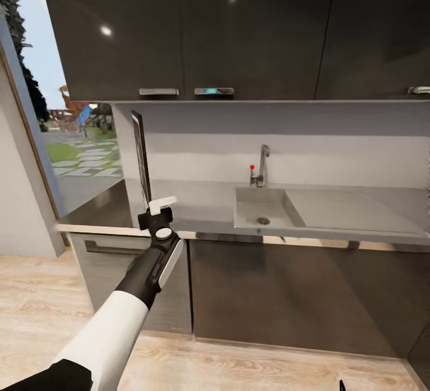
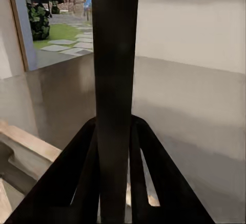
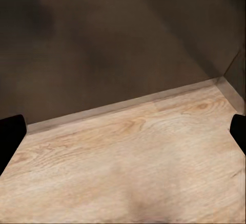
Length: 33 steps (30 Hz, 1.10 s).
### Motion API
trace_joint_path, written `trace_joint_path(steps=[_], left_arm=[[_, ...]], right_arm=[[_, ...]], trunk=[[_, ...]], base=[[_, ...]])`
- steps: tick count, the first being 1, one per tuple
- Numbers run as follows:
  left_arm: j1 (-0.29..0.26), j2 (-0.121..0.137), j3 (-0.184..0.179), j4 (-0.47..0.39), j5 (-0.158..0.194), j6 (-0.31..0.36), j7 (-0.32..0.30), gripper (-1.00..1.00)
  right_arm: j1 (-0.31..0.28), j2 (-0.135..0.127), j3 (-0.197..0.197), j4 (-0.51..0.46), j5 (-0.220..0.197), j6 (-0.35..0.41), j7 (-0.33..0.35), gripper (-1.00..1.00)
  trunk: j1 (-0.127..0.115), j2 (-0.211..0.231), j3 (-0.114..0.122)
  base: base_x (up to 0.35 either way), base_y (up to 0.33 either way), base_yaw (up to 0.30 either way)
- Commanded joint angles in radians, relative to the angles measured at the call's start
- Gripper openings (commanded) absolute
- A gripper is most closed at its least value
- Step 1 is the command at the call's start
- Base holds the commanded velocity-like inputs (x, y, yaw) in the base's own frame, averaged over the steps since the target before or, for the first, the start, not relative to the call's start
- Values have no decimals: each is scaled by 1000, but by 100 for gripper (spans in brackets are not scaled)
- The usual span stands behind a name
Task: Pick up the poster from the kitchen countertop and hang it on one of the wall nails in the kitchen.
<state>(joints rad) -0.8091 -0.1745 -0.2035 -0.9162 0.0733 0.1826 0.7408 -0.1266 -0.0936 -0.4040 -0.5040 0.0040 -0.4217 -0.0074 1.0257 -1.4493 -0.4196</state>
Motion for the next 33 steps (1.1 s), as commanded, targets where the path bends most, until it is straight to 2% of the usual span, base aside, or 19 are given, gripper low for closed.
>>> trace_joint_path(steps=[1,10,19,22,23,27,28,32,33], left_arm=[[-1,0,-2,-1,3,6,8,-100],[-1,0,-4,-1,3,5,-10,-100],[1,0,-11,-3,3,3,-122,-100],[1,0,-14,-6,3,2,-190,-100],[1,0,-15,-14,3,2,-252,-100],[3,0,-19,-51,3,2,-409,-100],[4,0,-20,-73,3,3,-491,-100],[6,0,-21,-104,3,5,-629,-100],[6,0,-22,-112,3,6,-683,-100]], right_arm=[[-1,0,-1,1,1,-3,-1,100],[-1,0,-1,1,1,-3,-1,100],[-1,0,-2,1,1,-3,0,100],[-1,0,-2,1,1,-3,0,100],[-1,0,-1,1,1,-3,0,100],[-1,0,-2,1,1,-3,0,100],[-1,0,-2,1,1,-3,0,100],[-1,0,-2,1,1,-3,0,100],[-1,0,-2,1,1,-3,0,100]], trunk=[[-1,-1,-1],[-1,-1,-1],[-1,-1,-1],[-1,-1,-1],[-1,-1,-1],[-1,-1,-1],[-1,-1,-1],[-1,-1,-1],[-1,-1,-1]], base=[[-339,0,0],[-339,0,0],[-314,0,0],[-105,0,0],[-53,0,0],[-31,0,0],[-14,0,0],[-8,0,0],[-4,0,0]])
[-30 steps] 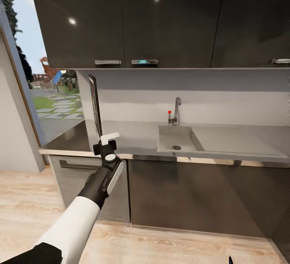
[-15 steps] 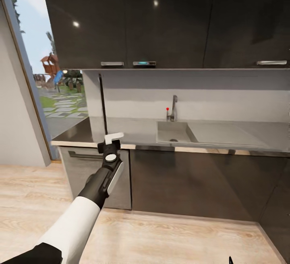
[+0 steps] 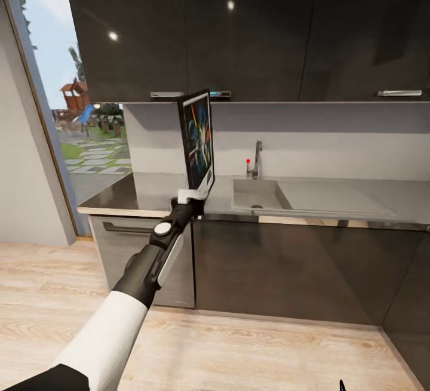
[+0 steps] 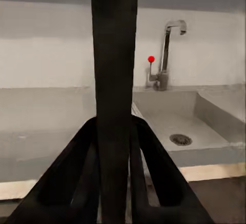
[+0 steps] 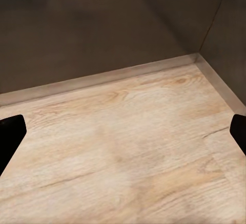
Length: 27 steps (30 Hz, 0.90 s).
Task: Pick up the poster from the kitchen countertop and hang it on one of the wall nails in the kitchen.
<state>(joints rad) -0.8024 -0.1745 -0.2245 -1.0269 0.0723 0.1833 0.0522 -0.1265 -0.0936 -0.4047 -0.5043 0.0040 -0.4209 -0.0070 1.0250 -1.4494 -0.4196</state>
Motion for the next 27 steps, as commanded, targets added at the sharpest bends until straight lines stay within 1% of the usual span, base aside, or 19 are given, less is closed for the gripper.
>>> trace_joint_path(steps=[1,2,3,5,6,7,8,9,10,11,13,15,17,18,21,22,23,24,27], left_arm=[[0,0,-1,-5,4,7,-20,-100],[0,0,-1,-11,4,35,-132,-100],[0,0,0,-13,4,60,-203,-100],[0,0,1,-12,4,84,-291,-100],[0,0,1,-10,4,101,-383,-100],[0,0,1,-8,3,108,-429,-100],[0,0,2,-4,2,117,-515,-100],[0,0,2,-2,2,120,-555,-100],[0,8,2,4,1,125,-628,-100],[0,29,2,15,1,127,-694,-100],[0,52,2,29,1,128,-754,-100],[0,93,2,62,1,126,-867,-100],[0,108,3,78,1,125,-918,-100],[0,120,3,94,1,124,-962,-100],[0,138,3,116,1,122,-1022,-100],[0,155,3,142,1,118,-1076,-100],[0,160,3,153,1,118,-1094,-100],[0,167,4,171,1,116,-1129,-100],[0,177,4,192,0,115,-1180,-100]], right_arm=[[-1,0,-1,1,1,-3,0,100],[-1,0,4,-1,4,-2,2,100],[-1,-1,6,-2,15,-1,4,100],[-1,-1,6,-4,36,-1,6,100],[-1,-4,7,-5,64,-1,7,100],[-1,-6,7,-5,78,-1,8,100],[-1,-10,8,-6,109,0,9,100],[-1,-12,8,-6,126,0,10,100],[-1,-16,8,-6,163,1,22,100],[-1,-25,8,-8,198,0,51,100],[-1,-40,6,-13,221,0,96,100],[-1,-81,0,-32,242,4,226,100],[-3,-99,-2,-38,247,5,299,100],[-6,-112,-4,-43,250,6,372,100],[-11,-129,-5,-54,253,7,476,100],[-14,-150,-6,-87,251,10,559,100],[-15,-158,-6,-103,246,16,584,100],[-17,-172,-6,-134,231,38,630,100],[-26,-184,-6,-190,203,102,706,100]], trunk=[[0,-1,-1],[0,-1,-1],[0,-1,-1],[0,-1,-1],[0,-1,-1],[0,-1,-1],[0,-1,-1],[0,-1,-1],[0,-1,-1],[0,-1,-1],[0,-1,-1],[0,-1,-1],[0,-1,-1],[0,-1,-1],[0,-1,-1],[0,-1,-1],[0,-1,-1],[0,-1,-1],[0,-1,-1]], base=[[-3,0,0],[-1,0,0],[0,0,0],[0,0,0],[0,0,0],[0,0,0],[0,0,0],[0,0,0],[0,0,0],[0,0,0],[0,0,0],[0,0,0],[0,0,0],[0,0,0],[0,0,0],[0,0,0],[0,0,0],[0,0,0],[0,0,0]])
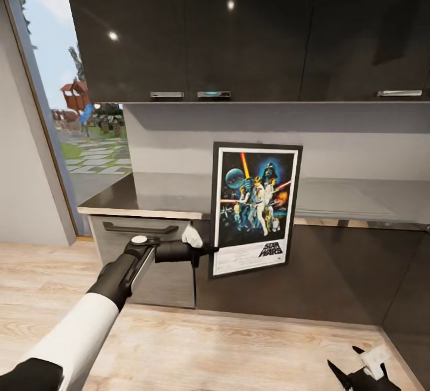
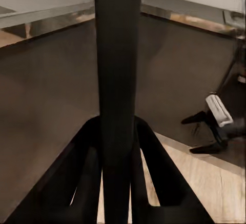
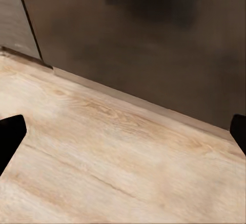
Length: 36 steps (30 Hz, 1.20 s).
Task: Pick up the poster from the kitchen countertop and hang it on one of the wall nails in the kitchen.
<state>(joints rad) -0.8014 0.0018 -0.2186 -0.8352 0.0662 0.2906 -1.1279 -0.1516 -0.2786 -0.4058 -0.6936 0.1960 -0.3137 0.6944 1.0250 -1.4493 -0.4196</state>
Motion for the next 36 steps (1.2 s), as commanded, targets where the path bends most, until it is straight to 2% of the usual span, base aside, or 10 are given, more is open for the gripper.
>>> trace_joint_path(steps=[1,3,4,9,12,13,16,24,34,36], left_arm=[[-1,4,-1,6,6,6,-16,-100],[-1,13,-2,29,6,-8,-55,-100],[-1,18,-2,58,7,-34,-80,-100],[-1,22,-1,123,9,-79,-100,-100],[-1,23,-2,179,10,-111,-117,-100],[-1,24,-1,230,10,-157,-147,-100],[-1,24,-1,267,10,-190,-167,-100],[-1,24,-1,323,9,-224,-187,-100],[-1,24,0,352,10,-227,-190,-100],[-1,23,0,354,10,-227,-189,-100]], right_arm=[[-6,-2,-5,-22,2,22,34,100],[-18,-8,-5,-87,-20,102,119,100],[-36,-12,-6,-142,-33,168,189,100],[-105,-29,-5,-184,-44,255,277,100],[-147,-58,-6,-192,-52,298,363,100],[-186,-87,-6,-196,-80,368,475,100],[-207,-107,-6,-197,-108,425,548,100],[-226,-127,-1,-199,-141,492,634,100],[-230,-129,8,-195,-135,498,662,100],[-231,-129,17,-195,-134,497,693,100]], trunk=[[0,-1,-1],[0,-1,-1],[0,-1,-1],[0,-1,-1],[0,-1,-1],[0,-1,-1],[0,-1,-1],[0,-1,-1],[0,-1,-1],[0,-1,-1]], base=[[0,0,0],[0,0,0],[0,0,0],[0,0,0],[0,0,0],[0,0,0],[0,0,0],[0,0,0],[0,0,0],[0,0,0]])
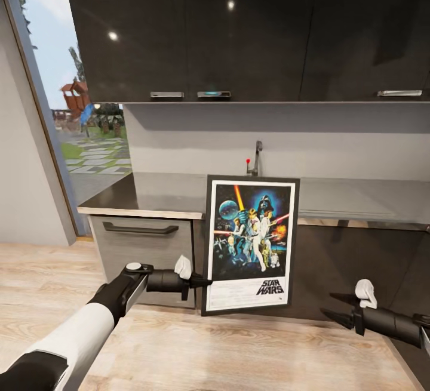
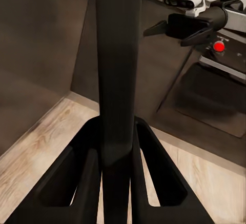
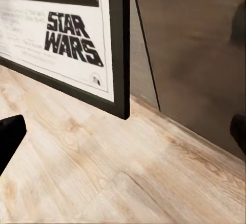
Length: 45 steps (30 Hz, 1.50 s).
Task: Pick up the poster from the kitchen countertop and hang it on one of the wall nails in the kitchen.
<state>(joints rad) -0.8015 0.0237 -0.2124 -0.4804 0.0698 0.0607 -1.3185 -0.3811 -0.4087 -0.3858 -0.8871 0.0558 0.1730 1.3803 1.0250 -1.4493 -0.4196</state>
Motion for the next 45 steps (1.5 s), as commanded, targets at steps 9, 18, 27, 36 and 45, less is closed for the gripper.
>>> trace_joint_path(steps=[9,18,27,36,45], left_arm=[[-1,1,-6,-2,6,1,-42,-100],[-1,1,-6,-7,7,-33,-89,-100],[-1,1,-6,-4,7,-60,-132,-100],[-1,1,-6,-1,7,-68,-141,-100],[-1,2,-6,1,7,-78,-155,-100]], right_arm=[[-2,1,92,-1,6,5,98,100],[-2,4,161,-2,6,5,106,100],[-2,7,166,-3,6,5,106,100],[-2,6,166,-3,5,5,106,100],[-14,4,165,0,3,9,159,100]], trunk=[[0,-1,-1],[0,-1,-1],[0,-1,-1],[0,-1,-1],[0,-1,-1]], base=[[0,0,0],[0,0,0],[0,0,0],[0,0,0],[0,0,0]])
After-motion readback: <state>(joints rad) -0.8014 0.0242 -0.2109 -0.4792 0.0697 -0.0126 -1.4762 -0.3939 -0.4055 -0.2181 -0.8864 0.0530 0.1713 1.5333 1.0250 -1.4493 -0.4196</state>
